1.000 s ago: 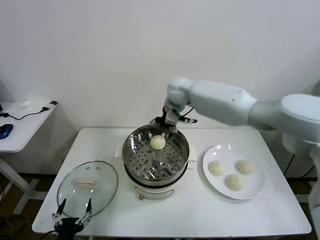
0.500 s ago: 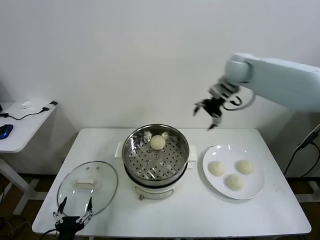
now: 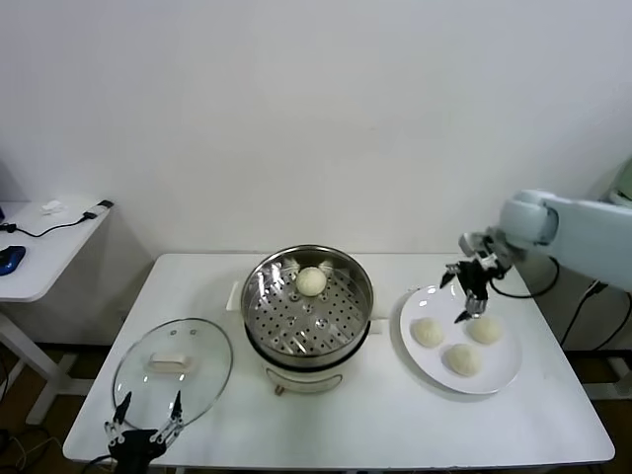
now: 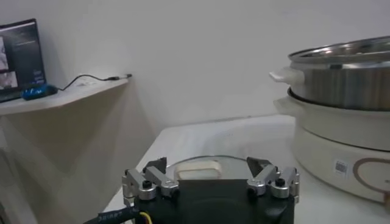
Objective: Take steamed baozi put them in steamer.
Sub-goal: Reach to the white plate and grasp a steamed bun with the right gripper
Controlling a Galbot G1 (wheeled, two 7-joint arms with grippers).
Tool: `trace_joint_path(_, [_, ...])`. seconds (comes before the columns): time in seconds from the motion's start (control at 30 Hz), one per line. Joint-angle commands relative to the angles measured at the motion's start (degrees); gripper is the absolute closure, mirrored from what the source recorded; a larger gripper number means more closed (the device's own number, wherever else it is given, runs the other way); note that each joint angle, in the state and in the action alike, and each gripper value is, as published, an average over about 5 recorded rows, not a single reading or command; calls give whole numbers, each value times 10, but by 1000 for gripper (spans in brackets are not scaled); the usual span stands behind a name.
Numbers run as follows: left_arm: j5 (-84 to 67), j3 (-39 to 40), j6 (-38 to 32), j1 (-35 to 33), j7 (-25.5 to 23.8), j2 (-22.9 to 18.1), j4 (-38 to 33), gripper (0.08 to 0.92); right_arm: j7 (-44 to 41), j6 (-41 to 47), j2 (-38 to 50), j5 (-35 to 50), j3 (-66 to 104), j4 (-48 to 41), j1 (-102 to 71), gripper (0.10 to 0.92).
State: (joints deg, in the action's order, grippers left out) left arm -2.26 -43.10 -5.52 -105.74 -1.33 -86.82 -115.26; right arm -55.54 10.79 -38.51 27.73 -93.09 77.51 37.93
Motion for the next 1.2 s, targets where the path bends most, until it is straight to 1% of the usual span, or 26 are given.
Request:
trace_joint_path(0.03, [4, 3, -3, 1, 1, -3, 10, 177, 48, 84, 18, -30, 90, -24, -153, 203])
trace_joint_path(0.4, [7, 4, -3, 1, 1, -4, 17, 177, 73, 100, -44, -38, 169, -91, -250, 203])
trace_joint_path(0.7, [10, 6, -4, 2, 2, -6, 24, 177, 92, 99, -74, -55, 217, -141, -283, 203])
trace_joint_path(0.93, [12, 7, -4, 4, 3, -7, 27, 177, 89, 93, -77, -59, 218, -147, -281, 208])
trace_joint_path(1.03, [13, 7, -4, 4, 4, -7, 27, 177, 91, 91, -80, -59, 221, -149, -283, 231])
trace_joint_path(1.13, [14, 7, -3, 4, 5, -7, 27, 177, 90, 91, -82, -60, 221, -148, -282, 273])
trace_joint_path(1.2, [15, 7, -3, 3, 5, -7, 26, 177, 85, 91, -80, -62, 218, -143, -279, 317])
